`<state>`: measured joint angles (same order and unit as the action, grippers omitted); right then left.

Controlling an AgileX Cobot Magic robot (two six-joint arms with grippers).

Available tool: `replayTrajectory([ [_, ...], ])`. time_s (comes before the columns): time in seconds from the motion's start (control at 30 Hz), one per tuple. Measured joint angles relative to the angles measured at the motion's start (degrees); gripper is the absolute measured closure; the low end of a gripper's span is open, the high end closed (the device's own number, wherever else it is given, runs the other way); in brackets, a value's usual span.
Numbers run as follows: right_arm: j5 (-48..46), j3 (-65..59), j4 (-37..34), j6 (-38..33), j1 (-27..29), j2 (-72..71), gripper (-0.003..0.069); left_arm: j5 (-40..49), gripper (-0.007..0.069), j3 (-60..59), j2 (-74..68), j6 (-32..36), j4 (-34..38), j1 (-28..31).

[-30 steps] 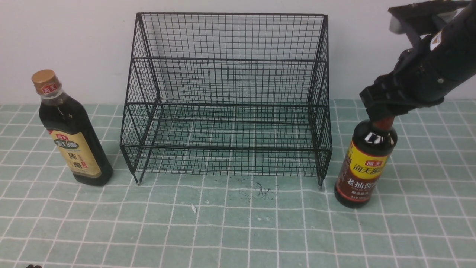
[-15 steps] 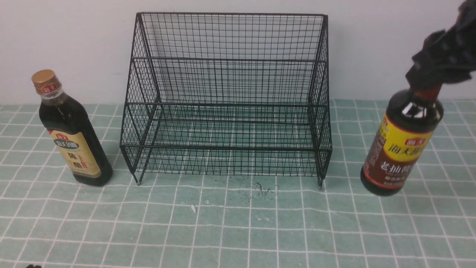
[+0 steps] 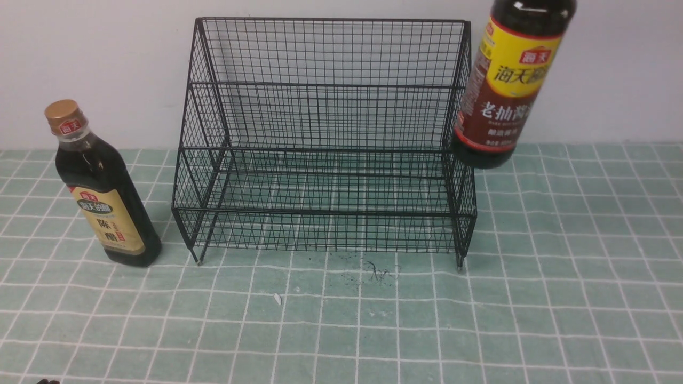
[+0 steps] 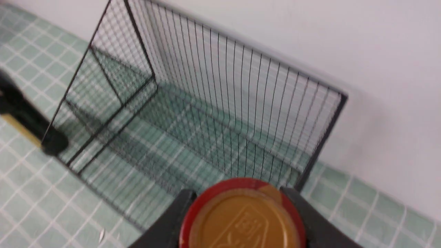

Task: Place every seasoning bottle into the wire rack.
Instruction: Use the right arm to put the condiment bottle back on the shelf

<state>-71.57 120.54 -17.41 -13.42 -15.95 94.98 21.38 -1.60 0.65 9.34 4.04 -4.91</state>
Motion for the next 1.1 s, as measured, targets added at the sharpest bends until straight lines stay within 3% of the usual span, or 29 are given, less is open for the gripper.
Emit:
replayTrajectory([
  [0.33, 10.6, 2.8, -2.5, -2.3, 0.0, 11.8, 0.0382, 0.0, 0.0631, 0.0, 0.0, 0.0, 0.0, 0.0],
  [0.97, 6.2, 3.0, -2.7, -5.3, 0.0, 21.0, 0.0382, 0.0, 0.0631, 0.0, 0.0, 0.0, 0.0, 0.0],
  [1.1, 7.2, 3.2, -3.3, -5.3, 0.0, 20.9, 0.0343, 0.0, 0.0631, 0.0, 0.0, 0.0, 0.0, 0.0],
])
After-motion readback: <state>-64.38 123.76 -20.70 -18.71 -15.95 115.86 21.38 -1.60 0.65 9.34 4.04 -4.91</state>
